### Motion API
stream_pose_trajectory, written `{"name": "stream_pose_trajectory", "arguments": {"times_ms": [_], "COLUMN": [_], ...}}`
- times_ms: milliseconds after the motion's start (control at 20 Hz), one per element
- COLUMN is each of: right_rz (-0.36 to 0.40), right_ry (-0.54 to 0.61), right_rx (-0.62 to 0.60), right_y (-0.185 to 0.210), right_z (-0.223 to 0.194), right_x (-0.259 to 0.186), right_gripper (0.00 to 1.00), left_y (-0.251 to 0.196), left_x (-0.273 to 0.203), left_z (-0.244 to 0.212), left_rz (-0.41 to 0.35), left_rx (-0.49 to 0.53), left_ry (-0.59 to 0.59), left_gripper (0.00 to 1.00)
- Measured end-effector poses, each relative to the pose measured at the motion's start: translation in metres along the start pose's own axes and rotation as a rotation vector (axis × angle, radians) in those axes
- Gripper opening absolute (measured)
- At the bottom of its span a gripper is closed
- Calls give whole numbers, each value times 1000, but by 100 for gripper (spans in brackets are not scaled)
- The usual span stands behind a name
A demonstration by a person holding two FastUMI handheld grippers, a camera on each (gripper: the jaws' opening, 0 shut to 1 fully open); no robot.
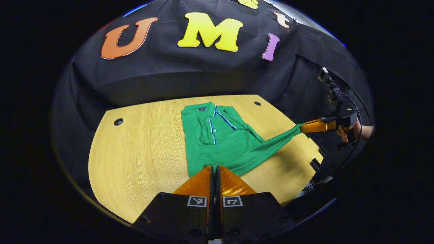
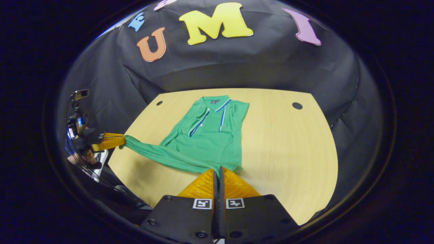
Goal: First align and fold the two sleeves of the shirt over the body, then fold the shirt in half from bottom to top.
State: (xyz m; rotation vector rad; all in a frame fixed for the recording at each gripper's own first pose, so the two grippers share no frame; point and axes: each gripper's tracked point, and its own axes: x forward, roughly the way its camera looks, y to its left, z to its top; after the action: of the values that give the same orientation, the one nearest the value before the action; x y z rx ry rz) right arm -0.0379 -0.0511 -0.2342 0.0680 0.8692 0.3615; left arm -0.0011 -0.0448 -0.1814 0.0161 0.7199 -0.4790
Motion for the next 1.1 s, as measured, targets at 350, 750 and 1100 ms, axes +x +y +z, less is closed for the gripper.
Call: {"name": "stream_pose_trajectory", "arguments": {"times_ms": [350, 750, 1100], "right_rz": [-11, -8, -39], "right_ry": [-107, -183, -233], "right_rx": [-2, -66, -62], "right_y": [-16, -24, -51], "right_z": [82, 163, 218], "right_x": [11, 46, 118], "right_gripper": [0, 1, 1], "left_y": [25, 72, 108], "left_x": [27, 67, 132], "left_z": [85, 170, 188], "left_rz": [11, 46, 93], "left_rx": [5, -24, 14], "left_ry": [-135, -233, -212], "left_gripper": [3, 3, 3]}}
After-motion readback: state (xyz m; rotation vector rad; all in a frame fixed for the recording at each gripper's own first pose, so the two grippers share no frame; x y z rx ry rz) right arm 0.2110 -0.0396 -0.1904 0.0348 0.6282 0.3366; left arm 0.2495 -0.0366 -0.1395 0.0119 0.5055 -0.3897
